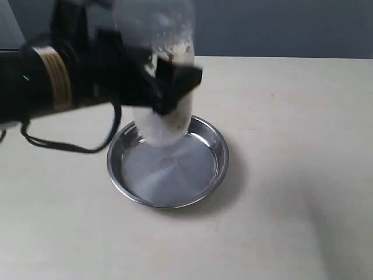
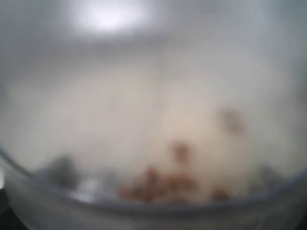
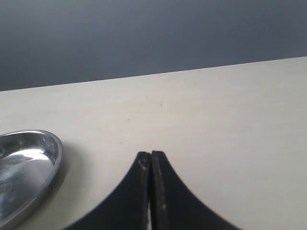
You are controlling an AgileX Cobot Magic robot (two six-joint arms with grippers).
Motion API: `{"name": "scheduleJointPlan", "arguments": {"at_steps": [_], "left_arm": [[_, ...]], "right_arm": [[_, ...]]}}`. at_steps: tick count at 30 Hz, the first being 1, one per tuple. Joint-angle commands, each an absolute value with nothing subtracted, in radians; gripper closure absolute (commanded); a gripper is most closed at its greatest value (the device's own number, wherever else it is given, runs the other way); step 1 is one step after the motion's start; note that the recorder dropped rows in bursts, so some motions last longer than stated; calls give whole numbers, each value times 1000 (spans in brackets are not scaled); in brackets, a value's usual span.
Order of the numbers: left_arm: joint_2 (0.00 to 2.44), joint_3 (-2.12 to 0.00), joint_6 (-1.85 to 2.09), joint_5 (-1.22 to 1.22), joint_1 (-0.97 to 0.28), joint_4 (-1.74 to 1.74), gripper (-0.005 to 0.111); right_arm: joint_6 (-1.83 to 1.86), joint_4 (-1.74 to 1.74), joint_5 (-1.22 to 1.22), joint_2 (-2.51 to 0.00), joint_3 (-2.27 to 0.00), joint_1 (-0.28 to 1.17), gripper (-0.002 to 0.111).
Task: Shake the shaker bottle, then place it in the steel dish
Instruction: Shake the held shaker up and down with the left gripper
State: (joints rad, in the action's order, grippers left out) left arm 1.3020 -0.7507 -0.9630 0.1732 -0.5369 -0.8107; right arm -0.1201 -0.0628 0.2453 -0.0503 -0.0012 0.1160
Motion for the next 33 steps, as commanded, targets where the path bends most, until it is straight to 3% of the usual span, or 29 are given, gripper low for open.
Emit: {"name": "scheduleJointPlan", "arguments": {"at_steps": [1,7,12,16,21,26,30,33], "left_arm": [[1187,-827,-951,282,-532,-861,106],[1294,-676,-943,64,-538,-773,106],[1171,-737,-941,339,-553,-830,106],[1297,-653,-943,165,-562,-779,106],[1168,-766,-908,377,-559,-810,106],[1294,-621,-936,177,-580,-750,106],[1221,-663,-905,377,-580,-717,106],[1229,-620,-897,152,-604,-721,106]], "right_arm": [[-117,-57,231,-54,0,119,109],[-117,-57,231,-54,0,119,109],[-117,-55,231,-54,0,119,109],[-117,-55,235,-54,0,119,109],[-117,-55,237,-54,0,119,109],[-117,-55,235,-54,0,119,109],[-117,-55,235,-54,0,119,109],[-117,-55,235,-54,0,119,109]]}}
